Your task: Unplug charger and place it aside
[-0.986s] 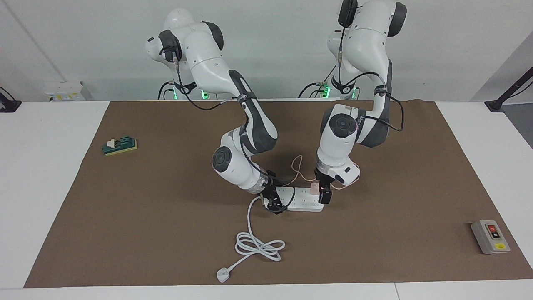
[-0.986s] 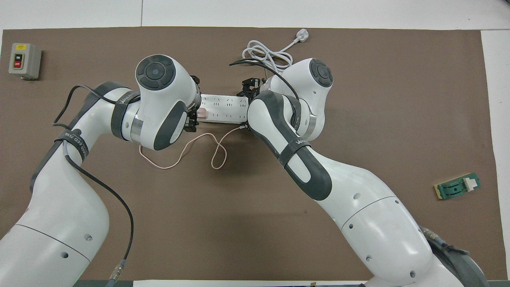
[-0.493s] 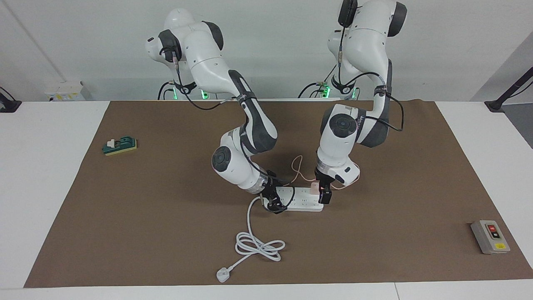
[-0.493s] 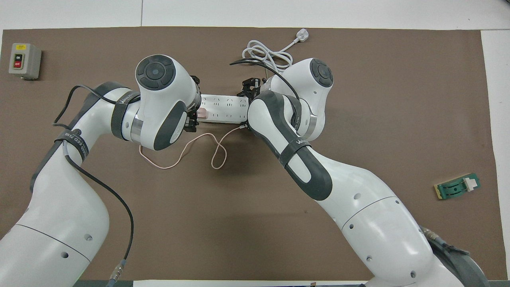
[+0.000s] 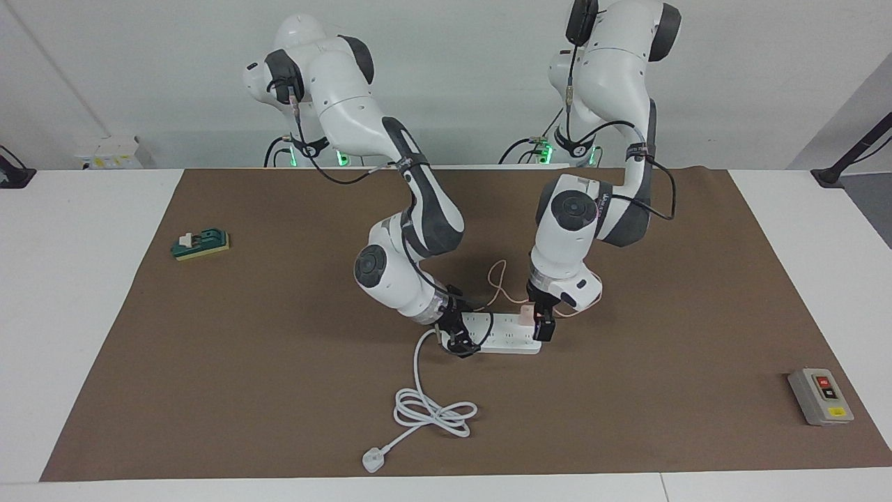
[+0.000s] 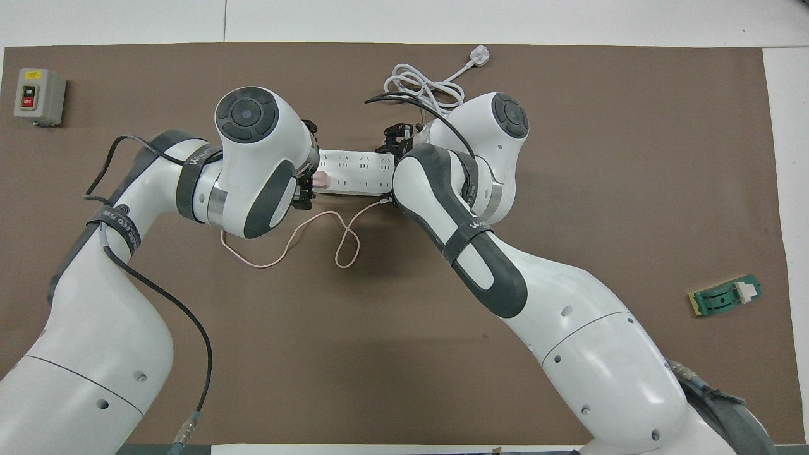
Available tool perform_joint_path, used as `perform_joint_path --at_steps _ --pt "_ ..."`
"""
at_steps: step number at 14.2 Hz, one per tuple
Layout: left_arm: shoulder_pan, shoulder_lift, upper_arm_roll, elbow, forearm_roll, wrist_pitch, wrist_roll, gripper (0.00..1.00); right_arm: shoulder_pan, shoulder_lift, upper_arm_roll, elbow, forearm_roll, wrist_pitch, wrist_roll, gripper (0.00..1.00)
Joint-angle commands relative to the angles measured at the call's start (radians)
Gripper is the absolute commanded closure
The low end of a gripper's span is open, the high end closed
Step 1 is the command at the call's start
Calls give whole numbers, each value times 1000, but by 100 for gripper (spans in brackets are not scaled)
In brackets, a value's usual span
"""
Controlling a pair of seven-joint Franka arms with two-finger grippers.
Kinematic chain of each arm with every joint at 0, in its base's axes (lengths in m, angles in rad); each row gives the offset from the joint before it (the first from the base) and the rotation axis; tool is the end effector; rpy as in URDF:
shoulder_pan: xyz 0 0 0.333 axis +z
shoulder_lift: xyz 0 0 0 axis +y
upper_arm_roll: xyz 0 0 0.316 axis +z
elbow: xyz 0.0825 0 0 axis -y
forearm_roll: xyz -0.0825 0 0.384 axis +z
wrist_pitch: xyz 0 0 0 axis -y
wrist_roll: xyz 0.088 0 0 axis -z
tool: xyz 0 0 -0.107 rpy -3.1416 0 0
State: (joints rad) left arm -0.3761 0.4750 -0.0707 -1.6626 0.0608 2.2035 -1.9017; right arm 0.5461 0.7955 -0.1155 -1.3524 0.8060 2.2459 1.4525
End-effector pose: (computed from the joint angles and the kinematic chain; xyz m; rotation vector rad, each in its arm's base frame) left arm 0.6174 -0.2874 0.3394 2.3306 2.0225 0.0660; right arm 0.6665 0.3513 0.2654 -1.9837 1.7861 0.5489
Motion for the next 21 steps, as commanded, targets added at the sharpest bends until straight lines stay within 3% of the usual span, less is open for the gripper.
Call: perform_joint_path --at_steps 1,2,3,5,6,7,17,21 --pt "3 1 0 -8 -15 18 21 6 -17 -1 5 -19 -1 29 -43 100" --pt "2 10 0 -6 -15 18 21 14 -17 -1 5 -19 1 27 -43 100" --pt "0 11 0 -3 -15 16 21 28 -18 -1 5 -17 4 26 -43 100" --pt "-3 13 0 1 -15 13 15 64 -18 -1 5 -11 5 24 -41 100" --pt "-3 13 0 1 -15 13 12 88 -18 1 5 -10 5 23 -40 100" --pt "-4 13 0 1 -15 13 7 100 -17 1 5 -10 5 24 -40 100" --pt "-6 25 2 23 -15 5 6 100 -15 1 5 -10 10 27 -40 100" --pt "-9 -15 0 43 -6 -43 18 100 -15 1 5 -10 9 26 -40 100"
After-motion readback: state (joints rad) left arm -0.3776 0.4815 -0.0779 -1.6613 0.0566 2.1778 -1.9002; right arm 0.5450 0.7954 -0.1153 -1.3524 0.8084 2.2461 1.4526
